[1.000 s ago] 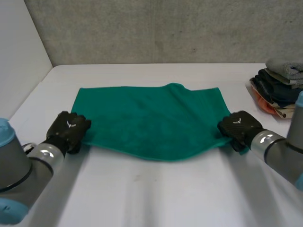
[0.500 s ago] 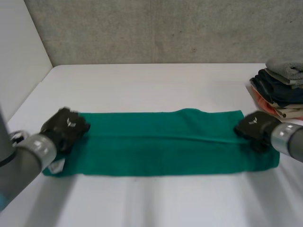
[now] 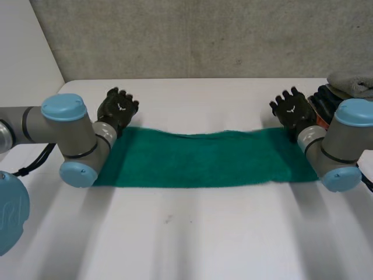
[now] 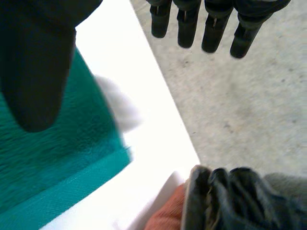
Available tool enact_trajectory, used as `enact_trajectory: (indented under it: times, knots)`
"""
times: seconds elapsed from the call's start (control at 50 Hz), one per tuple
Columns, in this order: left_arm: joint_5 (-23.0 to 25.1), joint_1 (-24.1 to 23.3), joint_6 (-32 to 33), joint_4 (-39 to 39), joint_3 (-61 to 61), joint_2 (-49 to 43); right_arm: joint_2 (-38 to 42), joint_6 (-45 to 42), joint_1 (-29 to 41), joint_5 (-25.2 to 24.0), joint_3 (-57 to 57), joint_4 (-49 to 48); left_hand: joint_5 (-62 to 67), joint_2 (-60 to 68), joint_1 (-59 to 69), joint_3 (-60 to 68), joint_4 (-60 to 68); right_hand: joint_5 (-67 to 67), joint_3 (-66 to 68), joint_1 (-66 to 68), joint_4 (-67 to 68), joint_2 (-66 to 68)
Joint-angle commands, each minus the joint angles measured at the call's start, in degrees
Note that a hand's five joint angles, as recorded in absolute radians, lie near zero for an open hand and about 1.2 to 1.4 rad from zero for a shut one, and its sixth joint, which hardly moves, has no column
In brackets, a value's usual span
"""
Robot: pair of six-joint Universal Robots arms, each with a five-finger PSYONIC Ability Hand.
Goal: Fold the laundry.
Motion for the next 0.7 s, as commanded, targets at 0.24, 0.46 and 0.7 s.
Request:
enact_trajectory:
  times: [0.24, 0.46, 0.7]
  knots:
    - [-0.7, -1.4, -12.28, 1.8, -14.24, 18.52, -19.62, 13.18, 0.19, 7.17, 11.6, 15.66, -6.83, -6.81, -2.17, -7.17, -6.47, -2.78, -2.47, -2.88, -2.7, -2.08]
    - [0.27, -1.4, -15.72, 2.85, -26.29, 24.06, -19.81, 19.78, -6.75, -2.58, 21.62, 24.12, -6.83, -6.81, -2.17, -7.17, -6.47, 6.72, 7.03, 6.61, 6.8, 7.42]
    - [0.8, -1.66, -15.89, 3.2, -28.23, 23.89, -14.26, 18.73, -7.98, -1.89, 20.74, 17.61, -6.83, -6.81, -2.17, -7.17, -6.47, 67.22, 67.53, 67.12, 67.3, 67.92]
